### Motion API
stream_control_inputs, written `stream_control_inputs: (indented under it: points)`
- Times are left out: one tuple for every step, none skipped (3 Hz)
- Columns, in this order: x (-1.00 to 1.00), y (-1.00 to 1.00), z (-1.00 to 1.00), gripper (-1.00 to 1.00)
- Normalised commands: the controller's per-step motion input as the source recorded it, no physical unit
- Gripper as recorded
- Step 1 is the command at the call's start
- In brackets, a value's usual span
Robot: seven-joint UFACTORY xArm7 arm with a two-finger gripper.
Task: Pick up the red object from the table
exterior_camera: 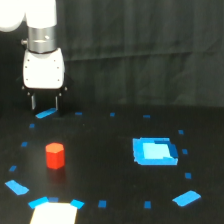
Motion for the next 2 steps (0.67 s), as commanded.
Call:
stream_control_inputs:
  points:
    - [-0.02,-1.0,-0.4,0.97]
    - [0.25,-1.0,0.24,1.0]
